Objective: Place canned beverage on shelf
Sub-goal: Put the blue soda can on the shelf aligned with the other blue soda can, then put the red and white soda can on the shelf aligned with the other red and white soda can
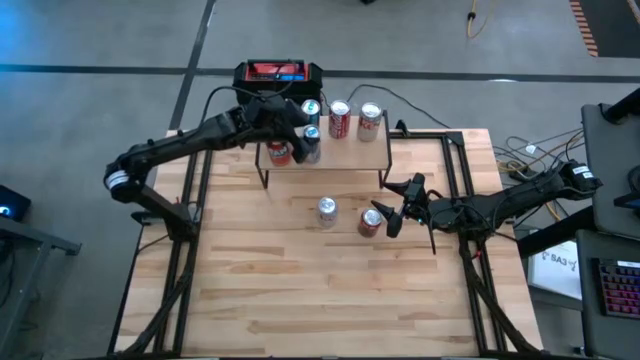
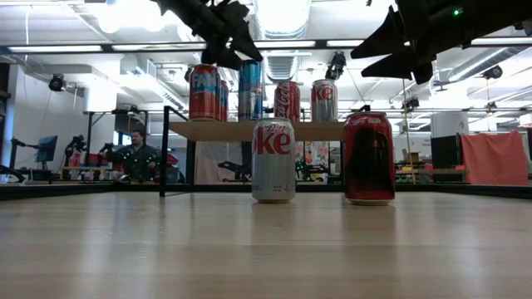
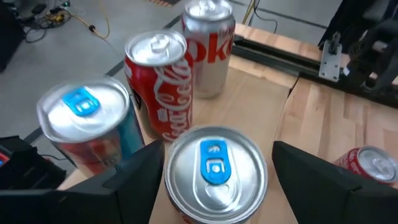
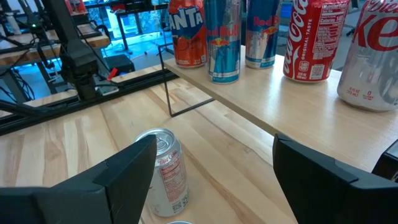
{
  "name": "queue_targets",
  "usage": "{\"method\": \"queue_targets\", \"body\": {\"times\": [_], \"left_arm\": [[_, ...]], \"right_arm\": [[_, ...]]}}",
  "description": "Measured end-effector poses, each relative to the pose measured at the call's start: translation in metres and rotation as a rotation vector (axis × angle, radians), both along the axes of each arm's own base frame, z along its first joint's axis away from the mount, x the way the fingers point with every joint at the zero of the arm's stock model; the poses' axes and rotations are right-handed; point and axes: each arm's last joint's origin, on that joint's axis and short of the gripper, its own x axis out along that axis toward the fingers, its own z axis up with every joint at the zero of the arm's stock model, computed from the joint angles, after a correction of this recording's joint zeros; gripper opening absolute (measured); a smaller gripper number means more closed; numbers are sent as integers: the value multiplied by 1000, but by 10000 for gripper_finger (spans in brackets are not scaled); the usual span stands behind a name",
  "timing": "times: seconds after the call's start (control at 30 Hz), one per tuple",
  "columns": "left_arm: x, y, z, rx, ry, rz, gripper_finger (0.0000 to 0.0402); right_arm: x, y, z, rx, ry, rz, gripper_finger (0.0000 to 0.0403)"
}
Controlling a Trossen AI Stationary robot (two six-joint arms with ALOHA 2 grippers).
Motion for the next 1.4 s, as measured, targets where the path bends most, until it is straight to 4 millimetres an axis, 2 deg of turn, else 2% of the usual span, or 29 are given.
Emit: {"method": "queue_targets", "body": {"times": [0.37,0.53,0.7,0.8,1.03,1.2,1.4], "left_arm": [[-9,-12,39,12,-17,-14,283],[1,-36,43,9,-29,-93,282],[14,-72,45,9,-53,-208,282],[26,-99,37,12,-33,-260,282],[59,-154,3,51,57,-288,282],[77,-178,-14,50,46,-308,282],[89,-201,-28,24,31,-343,282]], "right_arm": [[0,0,0,0,0,0,299],[0,0,0,0,0,0,299],[0,0,0,0,0,0,299],[0,0,0,0,0,0,299],[0,0,0,0,0,-1,299],[0,0,0,0,0,-1,299],[0,0,0,0,0,0,299]]}}
